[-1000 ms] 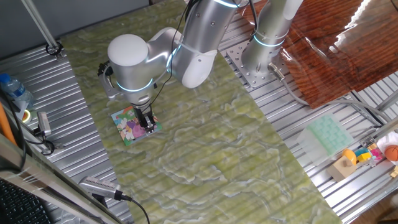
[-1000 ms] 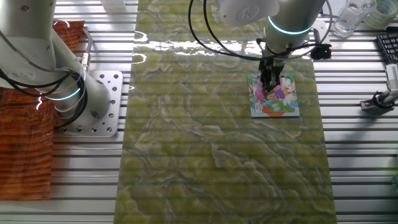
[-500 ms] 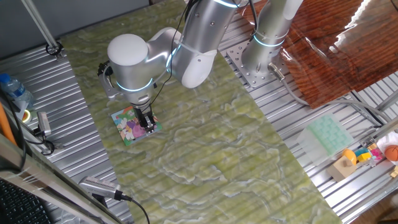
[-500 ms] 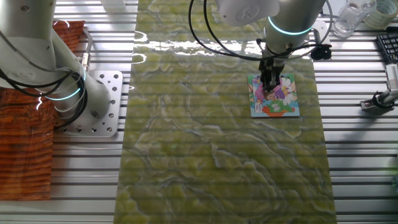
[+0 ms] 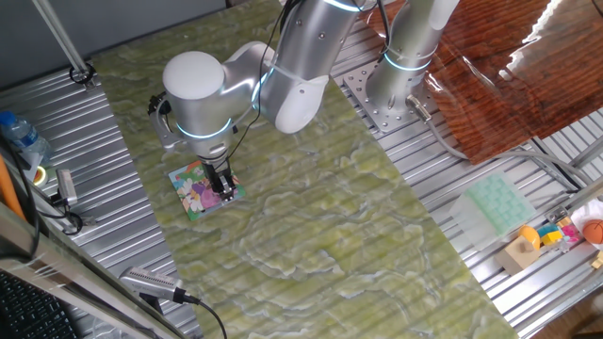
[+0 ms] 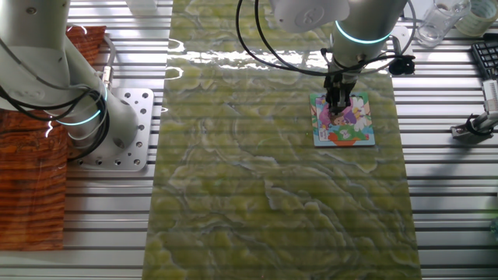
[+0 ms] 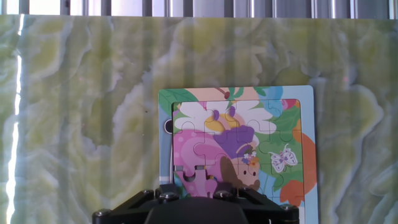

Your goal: Assemble one piece of a puzzle

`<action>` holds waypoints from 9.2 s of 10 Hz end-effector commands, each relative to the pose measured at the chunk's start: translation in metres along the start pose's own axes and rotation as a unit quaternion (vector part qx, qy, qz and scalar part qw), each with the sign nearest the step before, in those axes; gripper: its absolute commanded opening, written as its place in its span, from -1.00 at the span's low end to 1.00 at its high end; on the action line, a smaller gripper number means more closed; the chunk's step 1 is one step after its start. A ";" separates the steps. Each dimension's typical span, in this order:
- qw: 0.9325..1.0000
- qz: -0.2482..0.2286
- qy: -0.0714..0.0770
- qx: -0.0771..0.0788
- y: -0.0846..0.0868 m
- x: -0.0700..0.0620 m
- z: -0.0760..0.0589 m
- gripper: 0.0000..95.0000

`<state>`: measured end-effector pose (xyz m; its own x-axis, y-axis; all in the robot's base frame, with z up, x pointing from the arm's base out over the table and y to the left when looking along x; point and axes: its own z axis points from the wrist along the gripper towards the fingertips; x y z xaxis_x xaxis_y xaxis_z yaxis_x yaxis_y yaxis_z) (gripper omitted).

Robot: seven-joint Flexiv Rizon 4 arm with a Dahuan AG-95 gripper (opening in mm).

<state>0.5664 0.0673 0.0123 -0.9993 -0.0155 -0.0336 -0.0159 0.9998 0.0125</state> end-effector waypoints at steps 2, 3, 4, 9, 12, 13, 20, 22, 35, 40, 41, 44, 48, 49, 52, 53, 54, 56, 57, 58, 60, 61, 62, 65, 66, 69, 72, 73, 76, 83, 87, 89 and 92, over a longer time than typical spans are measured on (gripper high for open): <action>1.000 0.000 0.000 -0.001 0.000 0.000 0.001 -0.60; 1.000 0.000 0.000 -0.001 0.000 0.000 0.001 -0.60; 1.000 0.000 0.000 -0.001 0.000 0.000 0.001 -0.60; 1.000 0.000 0.000 -0.001 0.000 0.000 0.001 -0.60; 1.000 -0.012 -0.001 -0.011 -0.003 -0.001 -0.003 0.20; 1.000 -0.014 -0.001 -0.012 -0.003 -0.001 -0.004 0.20; 1.000 -0.013 -0.004 -0.014 -0.003 -0.001 -0.005 0.20; 1.000 -0.013 -0.004 -0.016 -0.003 -0.001 -0.007 0.20; 1.000 -0.014 -0.011 -0.015 0.002 -0.003 -0.001 0.20; 1.000 -0.016 -0.011 -0.015 0.003 -0.004 -0.001 0.20; 1.000 -0.016 -0.011 -0.015 0.003 -0.004 -0.001 0.20; 1.000 -0.015 -0.011 -0.016 0.003 -0.005 0.000 0.20; 1.000 -0.014 -0.012 -0.017 0.007 -0.005 0.001 0.20; 1.000 -0.014 -0.012 -0.017 0.008 -0.005 0.002 0.20; 1.000 -0.015 -0.010 -0.014 0.010 -0.004 0.002 0.20; 1.000 -0.016 -0.010 -0.012 0.009 -0.004 0.002 0.20; 1.000 -0.018 -0.010 -0.011 0.009 -0.004 0.002 0.20; 1.000 -0.022 -0.008 -0.006 0.008 -0.004 0.001 0.20; 1.000 -0.022 -0.006 -0.007 0.008 -0.004 -0.001 0.20; 1.000 -0.027 -0.003 -0.003 0.009 -0.004 -0.007 0.60; 1.000 -0.029 -0.005 -0.002 0.010 -0.006 -0.010 0.60; 1.000 -0.025 -0.004 -0.004 0.011 -0.008 -0.011 0.60; 1.000 -0.024 -0.004 -0.005 0.012 -0.010 -0.011 0.60; 1.000 -0.015 -0.006 -0.012 0.018 -0.018 -0.013 0.60; 1.000 -0.011 -0.006 -0.013 0.021 -0.019 -0.014 0.60; 1.000 -0.006 -0.005 -0.014 0.028 -0.017 -0.011 0.60; 1.000 -0.005 -0.008 -0.014 0.033 -0.015 -0.009 0.60; 1.000 -0.004 -0.008 -0.014 0.033 -0.016 -0.009 0.60; 1.000 -0.001 -0.010 -0.018 0.036 -0.018 -0.006 0.60; 1.000 0.005 -0.011 -0.018 0.042 -0.016 0.000 0.20; 1.000 0.007 -0.010 -0.016 0.042 -0.016 0.001 0.20; 1.000 0.007 -0.009 -0.016 0.041 -0.015 0.002 0.20; 1.000 0.008 -0.006 -0.015 0.041 -0.015 0.003 0.20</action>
<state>0.5796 0.1082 0.0118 -0.9990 0.0023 -0.0448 0.0005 0.9992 0.0408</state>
